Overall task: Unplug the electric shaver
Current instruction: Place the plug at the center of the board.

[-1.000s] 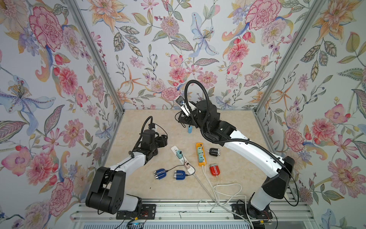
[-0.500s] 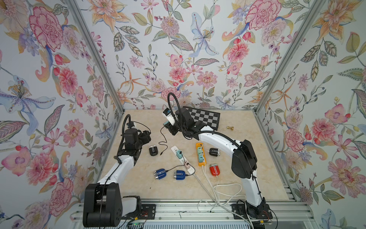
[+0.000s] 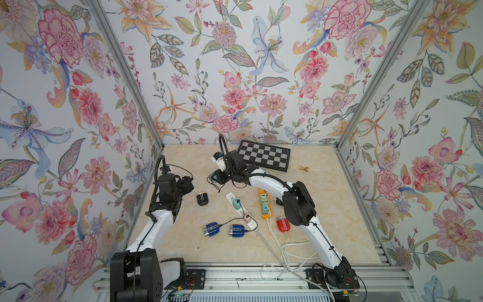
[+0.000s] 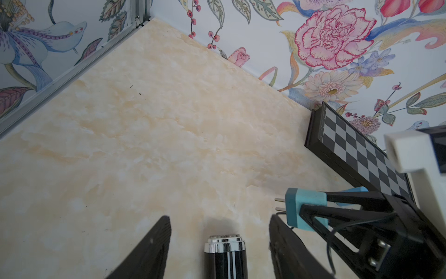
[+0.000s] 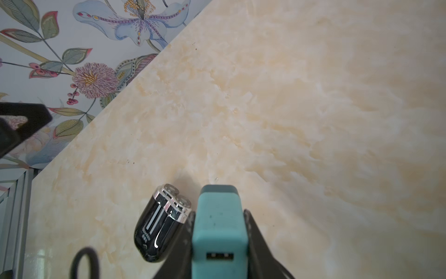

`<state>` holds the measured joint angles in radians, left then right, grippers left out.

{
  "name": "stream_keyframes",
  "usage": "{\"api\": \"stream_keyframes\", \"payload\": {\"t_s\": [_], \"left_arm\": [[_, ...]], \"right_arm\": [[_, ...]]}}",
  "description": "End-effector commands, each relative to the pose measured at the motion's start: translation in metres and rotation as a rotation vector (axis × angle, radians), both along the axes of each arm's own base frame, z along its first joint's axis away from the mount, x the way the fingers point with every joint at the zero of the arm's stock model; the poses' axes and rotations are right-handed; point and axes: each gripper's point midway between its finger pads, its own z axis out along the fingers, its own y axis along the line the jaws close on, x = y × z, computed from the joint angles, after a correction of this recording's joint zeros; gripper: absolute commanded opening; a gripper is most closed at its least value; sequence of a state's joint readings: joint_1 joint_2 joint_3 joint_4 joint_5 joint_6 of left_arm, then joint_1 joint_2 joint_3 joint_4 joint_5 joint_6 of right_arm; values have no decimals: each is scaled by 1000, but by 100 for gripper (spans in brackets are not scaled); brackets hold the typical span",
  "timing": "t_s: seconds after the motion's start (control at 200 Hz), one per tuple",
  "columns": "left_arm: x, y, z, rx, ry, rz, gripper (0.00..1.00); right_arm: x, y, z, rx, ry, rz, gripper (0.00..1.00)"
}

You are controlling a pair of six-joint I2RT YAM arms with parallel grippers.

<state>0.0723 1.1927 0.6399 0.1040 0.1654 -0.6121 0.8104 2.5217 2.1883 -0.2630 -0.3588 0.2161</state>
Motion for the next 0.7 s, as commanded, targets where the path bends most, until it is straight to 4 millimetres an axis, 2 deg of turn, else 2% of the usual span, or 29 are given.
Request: {"api": "stream_keyframes", "payload": {"t_s": [0.0,0.105,0.175,0.34,0.42,0.54,0.695], "left_arm": [[-5,-3,-4,0,10,-28,67],[-5,-5,-6,-9,13,-39,67],[-5,-7,-7,-7,20,-48,67],[-11,-6,-13,-5,55,-43,68],[-16,-7,-16,-14,69,-39,68],[-25,-9,-22,-31,98,-31,69],[-38,-13,-23,-53,105,-13,73]], "right_arm": [[-4,6,-15,-35,55,-26,18],[-4,1,-38,-82,95,-58,22],[-4,-2,-45,-104,105,-75,35],[0,-12,-50,-162,78,-102,57],[2,-15,-45,-176,49,-98,65],[8,-19,-25,-194,-30,-90,77],[13,-26,-1,-233,-132,-67,100]]}}
